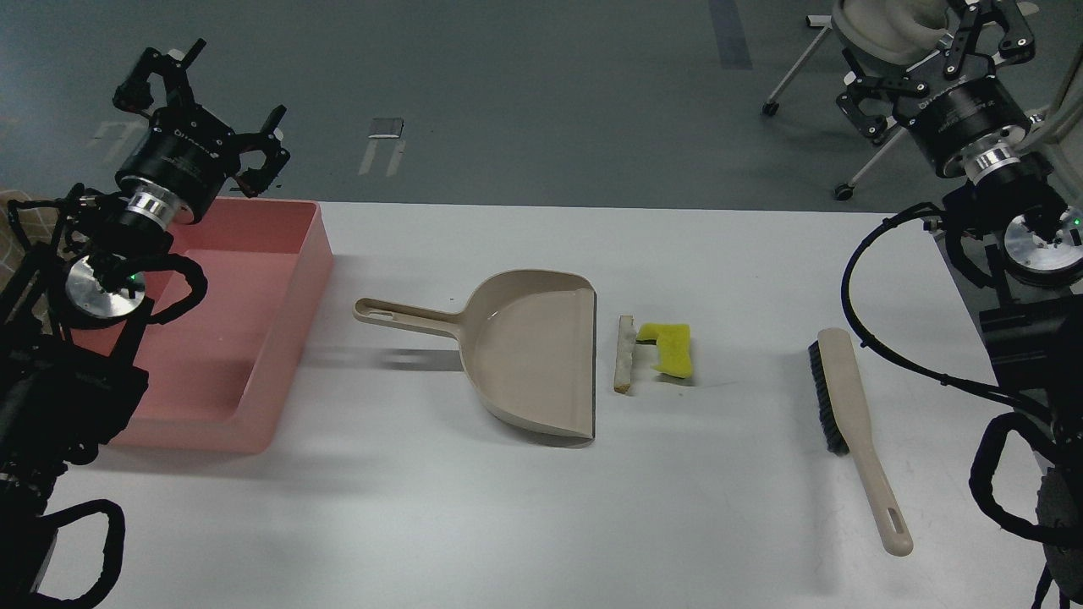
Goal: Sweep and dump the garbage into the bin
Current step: 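Move the left gripper down toward the beige dustpan handle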
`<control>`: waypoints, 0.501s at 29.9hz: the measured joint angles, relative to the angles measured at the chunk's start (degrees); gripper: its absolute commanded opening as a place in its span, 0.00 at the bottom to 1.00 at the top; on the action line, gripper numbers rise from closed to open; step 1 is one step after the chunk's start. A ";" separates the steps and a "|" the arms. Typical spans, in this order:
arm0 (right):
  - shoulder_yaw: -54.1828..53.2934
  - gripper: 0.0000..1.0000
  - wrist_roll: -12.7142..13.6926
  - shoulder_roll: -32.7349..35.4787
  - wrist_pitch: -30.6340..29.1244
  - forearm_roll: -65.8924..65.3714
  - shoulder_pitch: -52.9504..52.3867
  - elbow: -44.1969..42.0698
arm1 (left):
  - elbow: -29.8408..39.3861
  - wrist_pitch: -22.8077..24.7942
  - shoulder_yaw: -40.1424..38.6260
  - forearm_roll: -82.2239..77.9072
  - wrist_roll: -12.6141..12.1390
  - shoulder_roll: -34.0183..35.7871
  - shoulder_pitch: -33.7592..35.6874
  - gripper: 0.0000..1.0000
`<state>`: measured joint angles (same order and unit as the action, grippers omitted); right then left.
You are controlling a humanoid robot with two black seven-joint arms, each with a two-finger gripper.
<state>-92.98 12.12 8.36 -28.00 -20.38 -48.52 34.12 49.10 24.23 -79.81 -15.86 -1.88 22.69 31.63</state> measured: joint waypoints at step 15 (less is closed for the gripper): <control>-0.01 1.00 0.04 0.82 0.00 0.00 1.23 0.52 | 0.21 -1.64 2.64 -0.18 -0.36 0.11 3.39 0.98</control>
<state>-92.98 12.16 9.18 -28.00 -20.38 -47.30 34.63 49.30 22.59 -77.17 -16.04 -2.24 22.80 35.02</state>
